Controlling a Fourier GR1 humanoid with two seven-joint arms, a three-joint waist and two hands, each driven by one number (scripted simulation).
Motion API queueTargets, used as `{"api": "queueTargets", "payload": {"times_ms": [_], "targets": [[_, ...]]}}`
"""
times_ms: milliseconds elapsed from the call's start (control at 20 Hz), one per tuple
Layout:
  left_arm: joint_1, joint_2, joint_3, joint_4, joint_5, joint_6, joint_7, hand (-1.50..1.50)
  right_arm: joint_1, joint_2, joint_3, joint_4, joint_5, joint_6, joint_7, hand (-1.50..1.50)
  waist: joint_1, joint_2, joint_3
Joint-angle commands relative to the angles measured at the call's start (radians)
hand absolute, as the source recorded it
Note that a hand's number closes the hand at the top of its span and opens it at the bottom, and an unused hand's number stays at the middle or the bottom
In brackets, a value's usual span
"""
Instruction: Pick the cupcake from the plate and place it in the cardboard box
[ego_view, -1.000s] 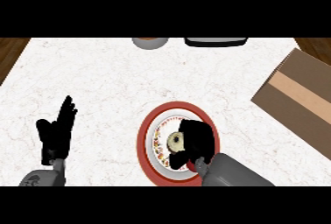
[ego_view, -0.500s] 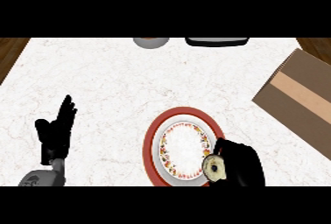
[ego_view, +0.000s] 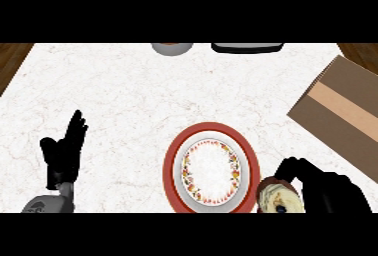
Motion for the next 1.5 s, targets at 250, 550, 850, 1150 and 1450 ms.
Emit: {"api": "queueTargets", "payload": {"times_ms": [250,550,850,1150,1450], "targets": [[0.016,-0.010,-0.002,-0.029,-0.008,-0.001,0.004,0.00,-0.024,-0.063,-0.289,-0.246,-0.072,0.251,0.194,1.50,0.007,0.003,0.000],[-0.005,-0.005,-0.016,-0.097,-0.029,0.010,0.087,0.00,-0.051,-0.108,-0.580,-0.136,-0.194,0.282,0.030,1.50,0.015,0.006,0.002],[-0.025,0.008,0.048,0.035,0.006,-0.054,-0.009,0.00,0.004,-0.096,-0.842,0.022,-0.325,0.220,-0.220,1.50,0.010,0.008,0.002],[-0.007,-0.022,0.037,0.020,-0.015,-0.050,-0.021,0.00,0.040,-0.062,-0.972,0.266,-0.363,0.162,-0.497,1.50,0.021,0.009,0.003],[-0.021,-0.038,0.020,0.000,-0.044,-0.039,-0.007,0.00,-0.104,-0.064,-0.976,0.672,-0.328,0.084,-0.740,1.50,0.036,0.012,0.003]]}}
